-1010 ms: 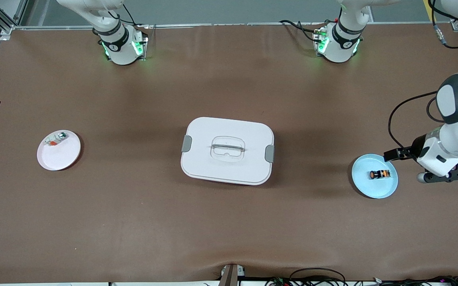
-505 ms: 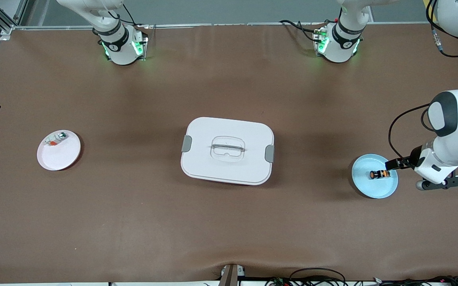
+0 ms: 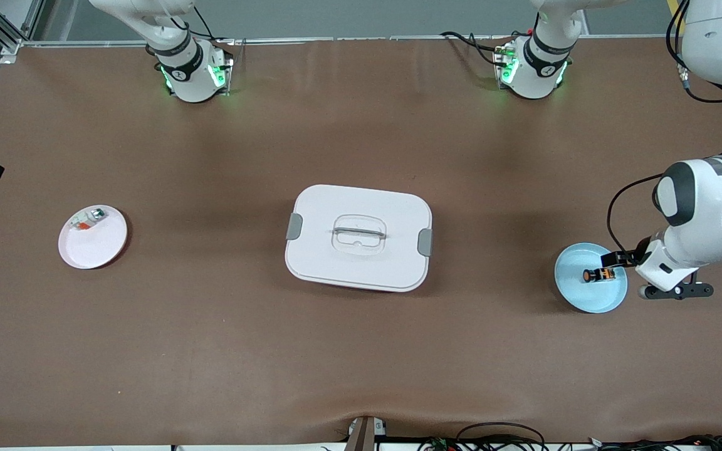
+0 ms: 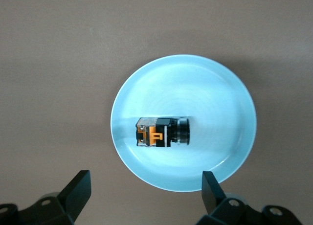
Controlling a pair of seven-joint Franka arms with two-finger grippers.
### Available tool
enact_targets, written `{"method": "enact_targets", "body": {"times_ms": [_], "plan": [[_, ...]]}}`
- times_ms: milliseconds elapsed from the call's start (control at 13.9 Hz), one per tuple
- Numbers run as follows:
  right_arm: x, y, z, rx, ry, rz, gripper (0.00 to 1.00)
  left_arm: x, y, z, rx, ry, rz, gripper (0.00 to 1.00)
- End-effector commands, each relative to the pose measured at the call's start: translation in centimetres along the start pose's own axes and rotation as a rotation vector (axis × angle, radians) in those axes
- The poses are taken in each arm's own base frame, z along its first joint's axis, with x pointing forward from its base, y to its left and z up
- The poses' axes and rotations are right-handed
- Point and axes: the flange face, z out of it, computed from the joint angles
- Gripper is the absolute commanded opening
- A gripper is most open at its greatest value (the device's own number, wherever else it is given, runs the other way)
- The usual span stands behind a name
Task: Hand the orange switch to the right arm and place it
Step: 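Move the left gripper down over the orange switch on the blue plate, then close the left gripper on the orange switch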
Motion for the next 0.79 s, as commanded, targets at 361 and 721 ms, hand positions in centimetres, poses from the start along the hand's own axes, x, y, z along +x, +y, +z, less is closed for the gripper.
{"method": "enact_targets", "body": {"times_ms": [361, 721], "plan": [[-0.7, -0.3, -0.5, -0.002, 0.011, 0.006, 1.0, 0.3, -0.9, 4.4, -0.019, -0.006, 0.005, 1.0], [-0.7, -0.2, -0.5, -0.002, 0.011, 0.008, 1.0, 0.8, 0.2, 5.2, -0.052, 0.009, -0.002, 1.0]]}}
